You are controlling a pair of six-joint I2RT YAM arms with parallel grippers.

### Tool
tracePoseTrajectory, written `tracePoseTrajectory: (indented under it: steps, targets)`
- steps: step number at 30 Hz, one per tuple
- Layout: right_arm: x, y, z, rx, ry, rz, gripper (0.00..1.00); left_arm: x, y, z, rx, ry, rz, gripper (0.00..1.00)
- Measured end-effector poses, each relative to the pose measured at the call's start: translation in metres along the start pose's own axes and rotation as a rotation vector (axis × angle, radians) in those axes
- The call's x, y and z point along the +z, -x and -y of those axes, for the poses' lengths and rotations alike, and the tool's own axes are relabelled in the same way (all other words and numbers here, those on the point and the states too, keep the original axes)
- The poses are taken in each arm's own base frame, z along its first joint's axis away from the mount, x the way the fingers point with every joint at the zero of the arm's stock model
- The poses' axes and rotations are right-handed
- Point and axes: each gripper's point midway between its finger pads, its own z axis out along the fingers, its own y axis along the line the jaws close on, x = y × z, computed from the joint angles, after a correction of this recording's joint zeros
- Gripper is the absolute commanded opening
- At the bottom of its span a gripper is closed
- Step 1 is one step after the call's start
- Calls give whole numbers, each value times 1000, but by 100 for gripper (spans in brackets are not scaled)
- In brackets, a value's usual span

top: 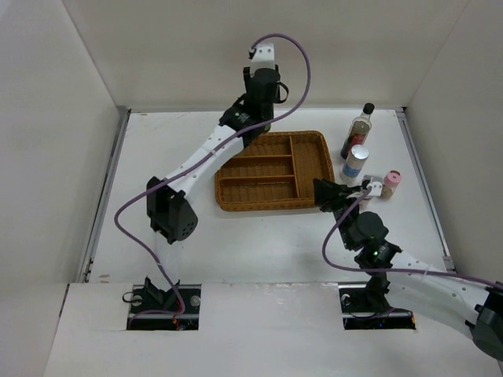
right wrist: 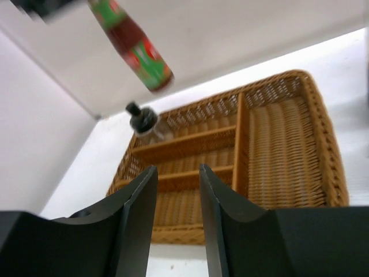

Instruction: Organize the condiment bottles

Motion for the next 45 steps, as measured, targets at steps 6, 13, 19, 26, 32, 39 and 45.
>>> tracePoseTrajectory:
  steps: [6,13,19,26,32,39,45]
  targets:
    - [-4,21,12,52,-52,72,56,16,-70,33,63,-62,-108,16]
    - [-6,20,25,48,-105,85,63,23,-99,46,72,-99,-148,16]
    - [-5,16,27,38,-117,76,65,27,-96,50,30,-119,-135,16]
    - [-5,16,29,36,-124,78,67,35,-128,47,-3,-131,-157,17]
    - [-4,17,32,35,-132,81,70,36,-167,39,-4,-123,-200,21]
    - [-5,14,34,30,-138,76,80,36,-170,36,-44,-123,-159,66]
    - [-5,13,34,28,-139,74,82,31,-172,31,-46,-116,-158,94]
